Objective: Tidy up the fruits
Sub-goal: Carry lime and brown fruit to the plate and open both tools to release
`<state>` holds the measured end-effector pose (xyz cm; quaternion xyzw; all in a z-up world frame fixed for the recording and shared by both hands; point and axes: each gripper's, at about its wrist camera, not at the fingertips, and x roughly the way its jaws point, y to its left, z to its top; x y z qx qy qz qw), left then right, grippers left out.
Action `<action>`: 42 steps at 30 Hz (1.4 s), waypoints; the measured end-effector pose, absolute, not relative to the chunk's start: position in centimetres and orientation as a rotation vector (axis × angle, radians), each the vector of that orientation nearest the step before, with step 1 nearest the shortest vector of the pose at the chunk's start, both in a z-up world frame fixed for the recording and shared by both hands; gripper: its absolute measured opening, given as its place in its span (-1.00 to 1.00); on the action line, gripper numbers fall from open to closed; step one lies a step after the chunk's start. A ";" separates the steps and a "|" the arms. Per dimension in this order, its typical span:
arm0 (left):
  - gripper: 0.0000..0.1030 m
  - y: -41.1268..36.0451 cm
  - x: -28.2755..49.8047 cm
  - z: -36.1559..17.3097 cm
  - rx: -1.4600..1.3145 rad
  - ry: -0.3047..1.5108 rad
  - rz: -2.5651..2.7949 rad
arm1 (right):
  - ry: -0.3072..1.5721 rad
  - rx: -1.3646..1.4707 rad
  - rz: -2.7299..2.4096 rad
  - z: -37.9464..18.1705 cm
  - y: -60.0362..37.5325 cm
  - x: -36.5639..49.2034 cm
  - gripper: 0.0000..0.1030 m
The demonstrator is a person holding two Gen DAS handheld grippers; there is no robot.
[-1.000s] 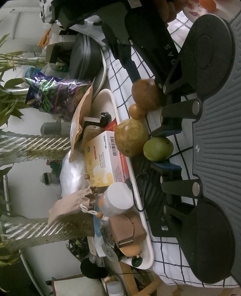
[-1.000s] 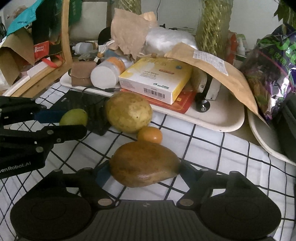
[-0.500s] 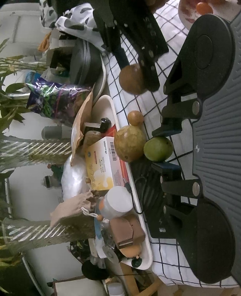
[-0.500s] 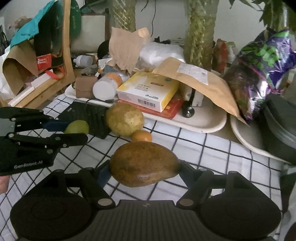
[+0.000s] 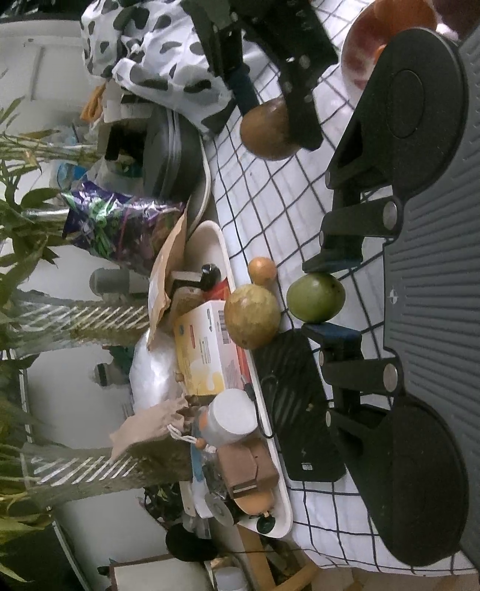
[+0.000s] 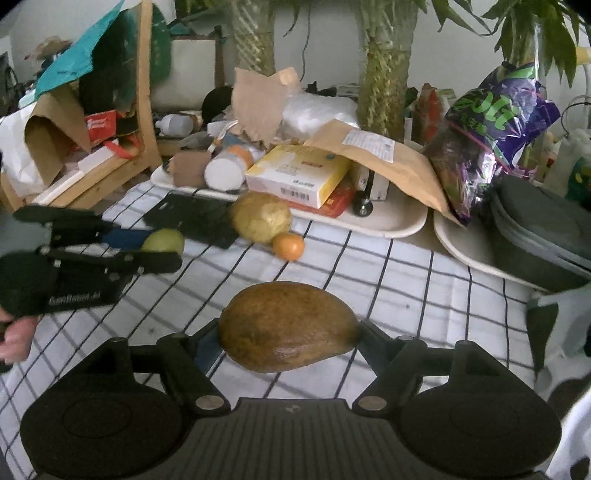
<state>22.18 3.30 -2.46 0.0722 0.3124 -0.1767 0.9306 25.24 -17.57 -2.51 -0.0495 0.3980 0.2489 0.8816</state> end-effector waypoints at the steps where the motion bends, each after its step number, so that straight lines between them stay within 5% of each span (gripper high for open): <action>1: -0.46 3.2 21.9 -2.4 0.151 0.639 -0.362 | 0.832 -0.110 0.522 -2.4 -17.6 24.7 0.52; 19: -0.46 2.5 18.2 -2.0 0.156 0.648 -0.395 | 0.857 -0.362 0.753 -3.3 -15.9 17.7 0.55; 21: -0.46 2.4 18.0 -2.1 0.160 0.649 -0.399 | 0.842 -0.374 0.746 -3.3 -15.9 17.6 0.88; 23: -0.46 2.3 17.7 -2.0 0.161 0.649 -0.403 | 0.819 -0.336 0.737 -2.9 -16.3 17.6 1.00; 42: -0.46 1.4 13.2 -1.6 0.134 0.671 -0.490 | 0.864 -0.105 0.384 -1.1 -22.1 16.1 1.00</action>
